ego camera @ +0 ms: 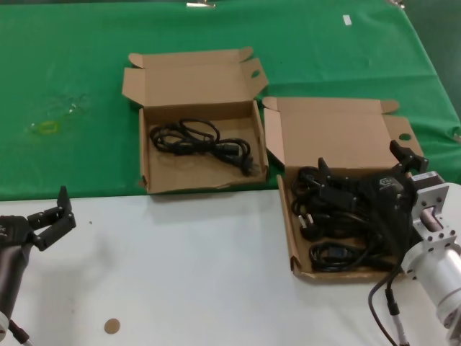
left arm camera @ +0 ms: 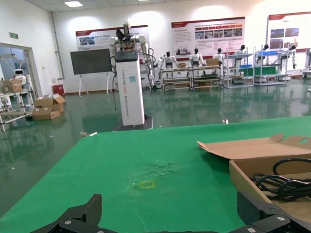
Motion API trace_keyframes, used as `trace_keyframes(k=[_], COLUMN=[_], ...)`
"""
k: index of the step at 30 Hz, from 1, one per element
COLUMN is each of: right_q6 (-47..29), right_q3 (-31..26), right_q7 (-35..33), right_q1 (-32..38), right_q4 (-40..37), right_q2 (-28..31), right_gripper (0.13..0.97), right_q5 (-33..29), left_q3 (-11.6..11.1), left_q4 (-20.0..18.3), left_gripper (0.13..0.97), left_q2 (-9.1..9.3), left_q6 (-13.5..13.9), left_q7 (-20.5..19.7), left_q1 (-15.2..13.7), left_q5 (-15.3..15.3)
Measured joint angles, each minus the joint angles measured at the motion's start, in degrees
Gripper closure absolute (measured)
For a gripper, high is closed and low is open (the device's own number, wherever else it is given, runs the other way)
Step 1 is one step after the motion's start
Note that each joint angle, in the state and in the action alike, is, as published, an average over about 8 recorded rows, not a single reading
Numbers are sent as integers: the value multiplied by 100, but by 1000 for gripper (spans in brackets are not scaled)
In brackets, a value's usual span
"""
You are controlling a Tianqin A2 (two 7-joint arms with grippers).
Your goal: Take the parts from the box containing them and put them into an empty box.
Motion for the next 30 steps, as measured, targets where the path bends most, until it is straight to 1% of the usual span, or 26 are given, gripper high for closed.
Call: trace_keyframes(k=[30], right_q6=[0], right_q3=[0], right_q7=[0], right_q1=[0], right_q4=[0], right_q2=[0], right_gripper=[129], right_q5=[0], left_q3=[0], left_q4=[0], left_gripper=[132], left_q2=[0], left_q6=[0], left_q7=[0], left_q1=[0], left_q5=[0])
